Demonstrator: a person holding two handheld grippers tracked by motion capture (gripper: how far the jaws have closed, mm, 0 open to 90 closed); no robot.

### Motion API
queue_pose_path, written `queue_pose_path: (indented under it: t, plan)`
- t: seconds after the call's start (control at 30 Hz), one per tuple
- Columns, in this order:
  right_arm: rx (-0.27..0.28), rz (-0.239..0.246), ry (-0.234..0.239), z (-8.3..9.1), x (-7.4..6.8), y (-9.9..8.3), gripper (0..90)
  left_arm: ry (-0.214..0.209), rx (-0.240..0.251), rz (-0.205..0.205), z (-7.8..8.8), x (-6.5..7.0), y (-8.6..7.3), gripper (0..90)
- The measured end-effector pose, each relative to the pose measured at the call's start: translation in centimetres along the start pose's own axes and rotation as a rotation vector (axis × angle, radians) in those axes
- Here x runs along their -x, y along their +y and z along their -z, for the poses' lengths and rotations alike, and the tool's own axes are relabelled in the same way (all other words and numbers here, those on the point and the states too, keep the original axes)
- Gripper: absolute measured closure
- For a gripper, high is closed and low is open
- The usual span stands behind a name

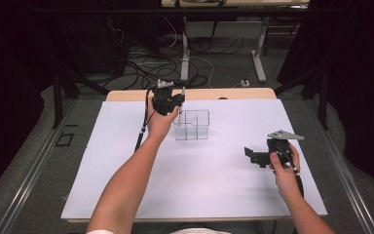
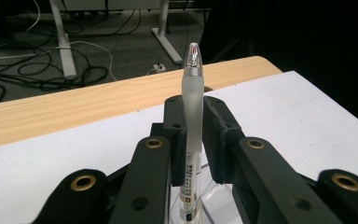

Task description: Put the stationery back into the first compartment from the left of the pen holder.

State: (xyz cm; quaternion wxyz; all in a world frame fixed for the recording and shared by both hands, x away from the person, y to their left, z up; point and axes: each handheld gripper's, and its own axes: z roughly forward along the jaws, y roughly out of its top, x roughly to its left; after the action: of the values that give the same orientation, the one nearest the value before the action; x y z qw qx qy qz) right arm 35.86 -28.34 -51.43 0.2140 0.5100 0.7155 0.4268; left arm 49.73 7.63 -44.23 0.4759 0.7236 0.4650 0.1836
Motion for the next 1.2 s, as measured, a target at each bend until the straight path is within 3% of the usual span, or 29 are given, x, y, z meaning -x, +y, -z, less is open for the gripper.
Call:
queue_pose_path:
  t: [0.47, 0.83, 1.2]
  plan:
    - [-0.001, 0.006, 0.001, 0.0, 0.0, 0.0, 1.2, 0.001, -0.021, 0.019, 0.0, -0.3, -1.0, 78.6]
    - [0.002, 0.002, 0.000, 0.0, 0.0, 0.1, 1.5, -0.030, -0.001, 0.033, 0.8, -0.2, -0.7, 54.9]
    - [0.001, 0.004, -0.004, 0.1, 0.0, 0.1, 1.6, -0.041, 0.003, -0.010, 1.9, -0.1, -0.5, 36.7]
